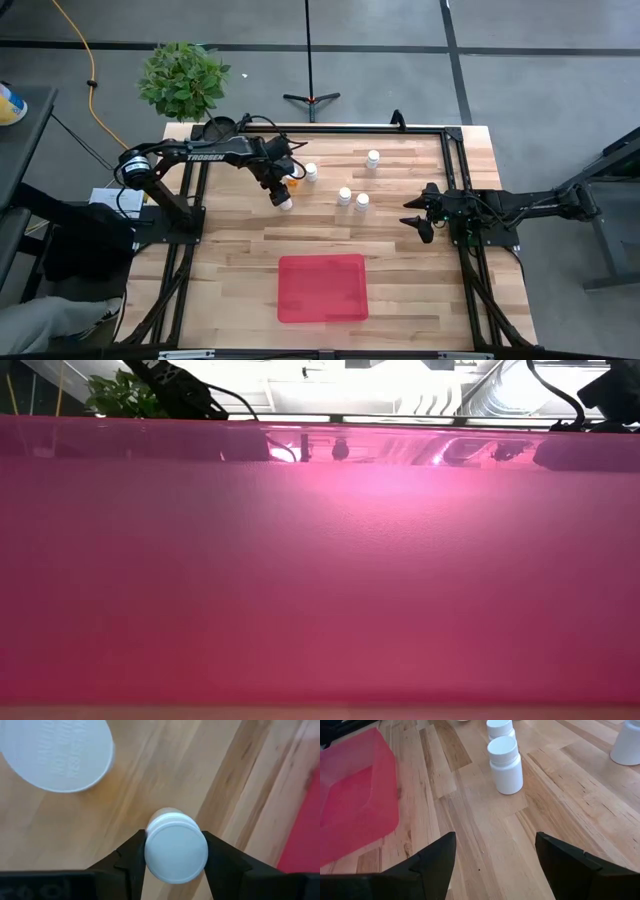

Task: Pick and place pill bottles into a basket
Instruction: Put the white pill bottle into the pink bin

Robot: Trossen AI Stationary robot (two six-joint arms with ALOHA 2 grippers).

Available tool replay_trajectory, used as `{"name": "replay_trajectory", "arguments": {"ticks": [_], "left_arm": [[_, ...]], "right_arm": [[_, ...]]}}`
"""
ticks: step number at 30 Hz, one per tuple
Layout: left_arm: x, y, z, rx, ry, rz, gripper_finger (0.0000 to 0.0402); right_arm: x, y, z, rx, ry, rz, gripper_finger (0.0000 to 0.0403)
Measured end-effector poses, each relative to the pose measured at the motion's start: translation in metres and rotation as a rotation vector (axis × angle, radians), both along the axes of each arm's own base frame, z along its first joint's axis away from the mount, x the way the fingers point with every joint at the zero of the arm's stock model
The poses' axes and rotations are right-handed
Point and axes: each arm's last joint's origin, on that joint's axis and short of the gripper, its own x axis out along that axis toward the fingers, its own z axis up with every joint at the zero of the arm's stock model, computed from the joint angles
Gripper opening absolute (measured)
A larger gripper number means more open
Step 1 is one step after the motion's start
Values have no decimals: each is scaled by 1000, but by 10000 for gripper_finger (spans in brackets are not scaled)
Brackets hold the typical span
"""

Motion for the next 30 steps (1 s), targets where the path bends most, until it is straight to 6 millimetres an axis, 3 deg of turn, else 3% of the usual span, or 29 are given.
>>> {"name": "replay_trajectory", "arguments": {"ticks": [9,17,23,30], "left_arm": [[-2,-3,18,-33,-58,-5,197],[-9,-6,82,55,-259,19,196],[-31,-16,133,158,-424,83,196],[-61,-27,178,308,-606,199,196]], "right_arm": [[0,0,0,2,0,3,263],[0,0,0,3,1,9,263],[0,0,0,-2,5,10,263],[0,0,-1,-2,8,11,263]]}}
